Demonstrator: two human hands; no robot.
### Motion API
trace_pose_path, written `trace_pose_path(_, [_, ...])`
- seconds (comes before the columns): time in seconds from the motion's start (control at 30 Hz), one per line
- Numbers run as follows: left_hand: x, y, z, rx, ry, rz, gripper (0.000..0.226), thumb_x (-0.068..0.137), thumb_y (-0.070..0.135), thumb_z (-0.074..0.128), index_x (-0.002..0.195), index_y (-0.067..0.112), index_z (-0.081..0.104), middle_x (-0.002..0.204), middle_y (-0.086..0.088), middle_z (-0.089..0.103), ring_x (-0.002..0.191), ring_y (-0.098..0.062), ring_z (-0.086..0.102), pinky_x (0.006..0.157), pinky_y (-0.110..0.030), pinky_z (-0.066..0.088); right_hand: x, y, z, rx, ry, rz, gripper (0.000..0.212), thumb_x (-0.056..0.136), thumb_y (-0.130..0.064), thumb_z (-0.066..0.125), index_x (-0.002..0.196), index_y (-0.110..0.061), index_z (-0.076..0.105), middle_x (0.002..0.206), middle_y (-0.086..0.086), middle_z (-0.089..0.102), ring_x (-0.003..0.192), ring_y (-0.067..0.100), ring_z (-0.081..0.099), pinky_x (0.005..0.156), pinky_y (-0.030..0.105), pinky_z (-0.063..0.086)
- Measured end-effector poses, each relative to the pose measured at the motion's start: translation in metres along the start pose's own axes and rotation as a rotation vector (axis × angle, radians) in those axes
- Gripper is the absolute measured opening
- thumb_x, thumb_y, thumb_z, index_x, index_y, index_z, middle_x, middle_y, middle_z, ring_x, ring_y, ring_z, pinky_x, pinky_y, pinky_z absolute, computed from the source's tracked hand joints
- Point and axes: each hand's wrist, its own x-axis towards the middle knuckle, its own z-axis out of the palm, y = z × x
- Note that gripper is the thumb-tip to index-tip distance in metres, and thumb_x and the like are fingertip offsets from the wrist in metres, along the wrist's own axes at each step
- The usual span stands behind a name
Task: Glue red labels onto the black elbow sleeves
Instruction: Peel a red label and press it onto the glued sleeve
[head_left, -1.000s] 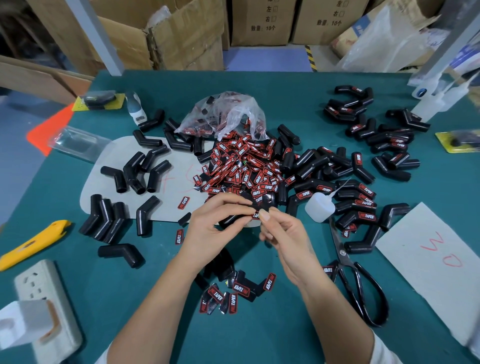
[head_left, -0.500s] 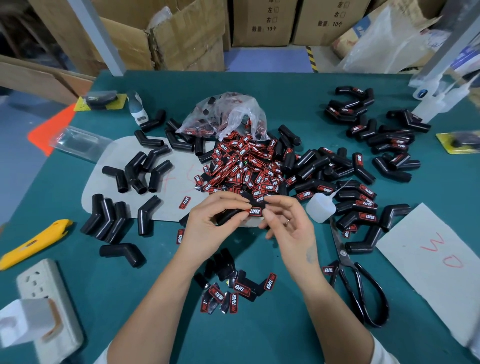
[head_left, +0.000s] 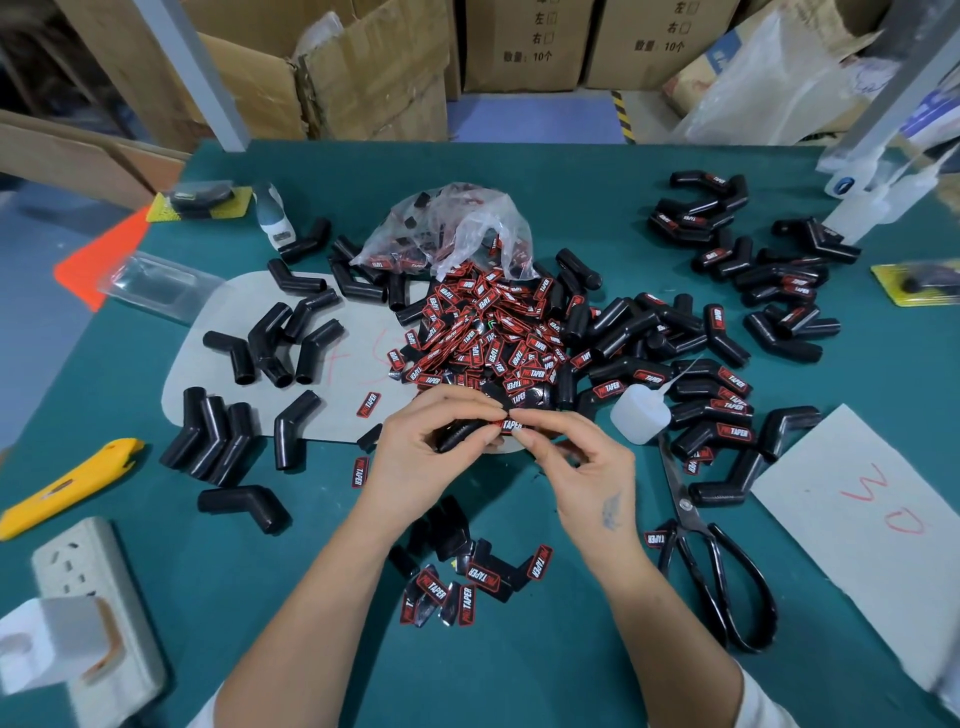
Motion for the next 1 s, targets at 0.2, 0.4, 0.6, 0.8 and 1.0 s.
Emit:
trace_pose_path(0.2, [-0.0016, 0.0017, 0.0038, 0.017, 0.027, -0.003, 0.016, 0.089, 0.024, 0.078, 0.103, 0.017, 0.083, 0.111, 0.002, 0.075, 0.107, -0.025, 0.072, 0.096, -0.05, 0.059, -0.0002, 0.0008, -0.0005, 0.02, 0.002, 0.015, 0.023, 0.096, -0.016, 0.077, 0.108, -0.034, 0.081, 0.107, -0.006, 0.079, 0.101, 0.021, 0.075, 0.086, 0.031, 0.059])
trace_pose_path(0.4, [-0.0025, 0.0007, 0.0064, 0.016, 0.055, -0.005, 0.016, 0.088, 0.024, 0.08, 0.102, 0.017, 0.083, 0.111, 0.004, 0.077, 0.109, -0.026, 0.073, 0.094, -0.056, 0.059, -0.0001, 0.0005, 0.0007, 0.017, 0.008, 0.024, 0.025, 0.095, -0.012, 0.078, 0.106, -0.034, 0.082, 0.106, -0.006, 0.079, 0.1, 0.022, 0.075, 0.086, 0.029, 0.059])
trace_pose_path(0.6, [-0.0033, -0.0008, 0.0085, -0.036, 0.076, -0.027, 0.013, 0.088, 0.026, 0.08, 0.099, 0.02, 0.084, 0.11, 0.002, 0.077, 0.104, -0.031, 0.074, 0.09, -0.063, 0.059, -0.0003, -0.0018, 0.0012, 0.048, 0.011, 0.042, 0.024, 0.094, -0.012, 0.078, 0.105, -0.033, 0.082, 0.106, -0.003, 0.079, 0.1, 0.023, 0.075, 0.087, 0.029, 0.059])
trace_pose_path(0.8, [-0.0033, -0.001, 0.0088, -0.037, 0.078, -0.031, 0.017, 0.088, 0.027, 0.08, 0.101, 0.018, 0.083, 0.11, 0.001, 0.077, 0.103, -0.032, 0.074, 0.09, -0.063, 0.059, -0.0004, -0.0008, 0.0003, 0.053, 0.014, 0.051, 0.022, 0.094, -0.014, 0.078, 0.105, -0.033, 0.082, 0.105, -0.002, 0.079, 0.096, 0.023, 0.075, 0.087, 0.03, 0.059])
trace_pose_path(1.0, [-0.0041, 0.0, 0.008, -0.023, 0.069, -0.047, 0.017, 0.089, 0.027, 0.08, 0.102, 0.016, 0.084, 0.11, 0.002, 0.077, 0.104, -0.032, 0.074, 0.091, -0.061, 0.059, 0.0005, 0.0016, 0.0004, 0.028, 0.017, 0.049, 0.02, 0.094, -0.018, 0.079, 0.106, -0.034, 0.081, 0.105, -0.005, 0.079, 0.096, 0.021, 0.075, 0.085, 0.026, 0.058])
